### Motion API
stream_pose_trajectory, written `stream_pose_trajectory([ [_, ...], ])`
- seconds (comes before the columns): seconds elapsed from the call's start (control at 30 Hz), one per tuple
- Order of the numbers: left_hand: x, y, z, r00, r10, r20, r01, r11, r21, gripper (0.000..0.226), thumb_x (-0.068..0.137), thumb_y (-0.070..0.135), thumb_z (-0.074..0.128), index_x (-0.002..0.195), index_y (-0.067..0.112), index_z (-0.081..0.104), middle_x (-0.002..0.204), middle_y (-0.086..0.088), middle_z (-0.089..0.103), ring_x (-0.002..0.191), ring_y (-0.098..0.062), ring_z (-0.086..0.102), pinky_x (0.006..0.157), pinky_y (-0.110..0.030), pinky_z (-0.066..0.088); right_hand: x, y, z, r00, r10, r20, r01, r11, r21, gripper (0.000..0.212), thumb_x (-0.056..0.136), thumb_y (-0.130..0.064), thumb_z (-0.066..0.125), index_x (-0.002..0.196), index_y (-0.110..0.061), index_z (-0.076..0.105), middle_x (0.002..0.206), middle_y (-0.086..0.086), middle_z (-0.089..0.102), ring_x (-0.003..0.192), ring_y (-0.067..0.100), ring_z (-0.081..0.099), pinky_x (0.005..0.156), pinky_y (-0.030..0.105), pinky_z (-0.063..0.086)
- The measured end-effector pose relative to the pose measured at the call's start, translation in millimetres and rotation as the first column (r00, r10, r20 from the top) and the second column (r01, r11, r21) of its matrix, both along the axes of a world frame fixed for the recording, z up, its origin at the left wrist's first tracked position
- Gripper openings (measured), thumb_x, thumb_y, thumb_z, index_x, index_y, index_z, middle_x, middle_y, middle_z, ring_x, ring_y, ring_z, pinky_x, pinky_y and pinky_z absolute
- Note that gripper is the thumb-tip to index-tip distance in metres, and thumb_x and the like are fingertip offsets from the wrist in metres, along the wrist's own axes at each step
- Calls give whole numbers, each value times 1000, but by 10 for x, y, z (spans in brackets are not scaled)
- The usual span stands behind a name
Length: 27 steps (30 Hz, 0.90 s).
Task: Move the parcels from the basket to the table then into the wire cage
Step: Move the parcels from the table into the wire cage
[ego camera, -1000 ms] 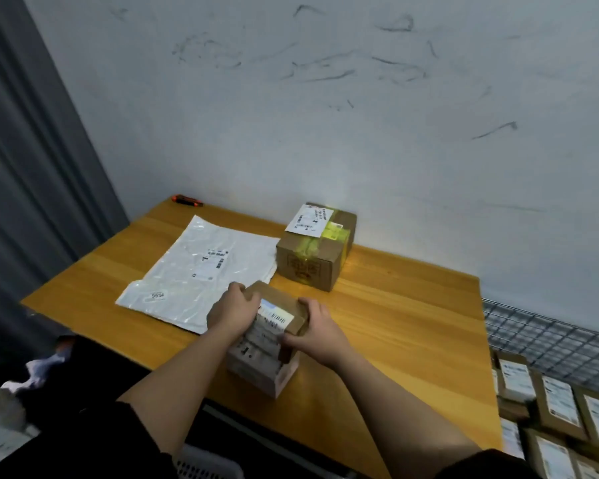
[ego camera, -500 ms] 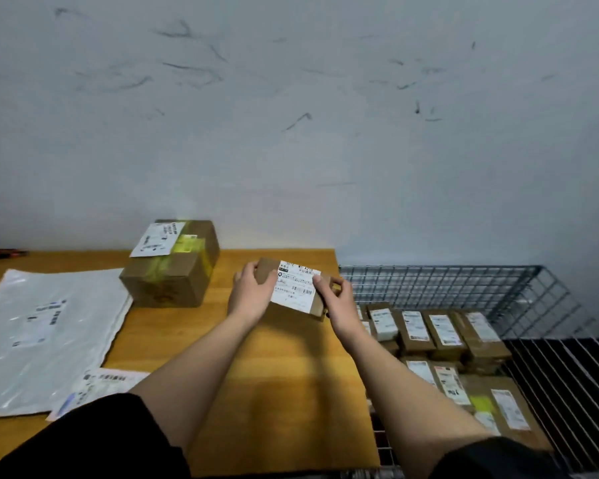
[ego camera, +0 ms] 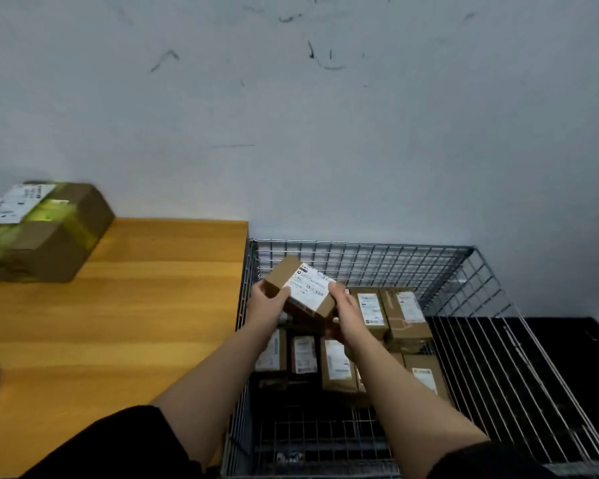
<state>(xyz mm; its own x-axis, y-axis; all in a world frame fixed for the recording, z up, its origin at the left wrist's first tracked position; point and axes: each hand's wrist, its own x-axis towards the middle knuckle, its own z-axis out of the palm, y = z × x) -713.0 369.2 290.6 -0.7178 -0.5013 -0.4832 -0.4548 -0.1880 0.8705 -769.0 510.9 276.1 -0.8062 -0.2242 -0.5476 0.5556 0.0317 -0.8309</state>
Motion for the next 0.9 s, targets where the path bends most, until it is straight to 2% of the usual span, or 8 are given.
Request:
stream_pose_trajectory([
  [0.17,-147,310,-267,993,-28,113,-6,958,287,67,92,35,58,147,24,20,138,-11,48,118,-32,52,93,-44,48,-126,125,-365,991,-43,123,47,999,-28,54,89,-51,58,129,-16,46,118,12,62,102,29,63,72,38,58],
  [0.3,-250,361,-542,987,-105,126,53,932,359,62,93,37,56,145,32,22,134,-8,53,111,-30,57,93,-47,48,-161,141,-580,987,-37,155,39,999,-9,46,91,-47,58,124,-17,48,114,11,65,102,29,65,87,45,56],
  [0.37,-344,331,-691,986,-109,130,59,940,336,59,95,32,55,145,31,24,137,-9,50,112,-30,55,95,-50,48,-219,139,-682,989,5,149,-13,999,47,37,95,-43,54,122,-18,49,107,4,64,99,24,63,82,40,55],
  [0.43,-421,294,-875,981,-117,156,69,956,284,55,96,29,53,145,27,28,137,-11,49,114,-31,54,95,-53,49,-274,151,-826,991,47,128,-64,990,129,24,99,-32,50,118,-18,47,101,0,60,87,17,58,63,29,49],
  [0.5,-508,286,-1106,968,-127,216,75,970,233,51,96,29,52,143,20,33,136,-12,49,115,-32,54,93,-50,50,-345,160,-1084,990,79,117,-103,971,218,24,100,-22,49,123,-16,48,110,5,61,90,18,57,59,25,43],
  [0.6,-619,325,-1505,959,-110,262,49,972,230,45,98,28,50,139,14,37,134,-14,51,113,-32,55,87,-45,53,-447,146,-1505,986,115,119,-147,939,311,33,98,-21,50,131,-14,50,120,7,61,103,23,59,76,33,52],
  [0.7,-759,407,-2024,940,-138,311,92,983,158,45,98,25,49,141,13,40,132,-13,54,115,-30,55,95,-43,50,-598,136,-2008,980,171,101,-196,911,362,34,99,-18,49,132,-15,50,128,11,60,111,25,58,97,40,49],
  [0.9,-962,475,-2894,883,-168,439,217,974,-64,44,99,28,48,142,20,43,138,-5,53,121,-23,52,88,-21,38,-757,142,-3003,977,192,96,-215,875,434,41,99,-17,49,140,-16,41,133,8,55,118,23,53,95,30,44],
])
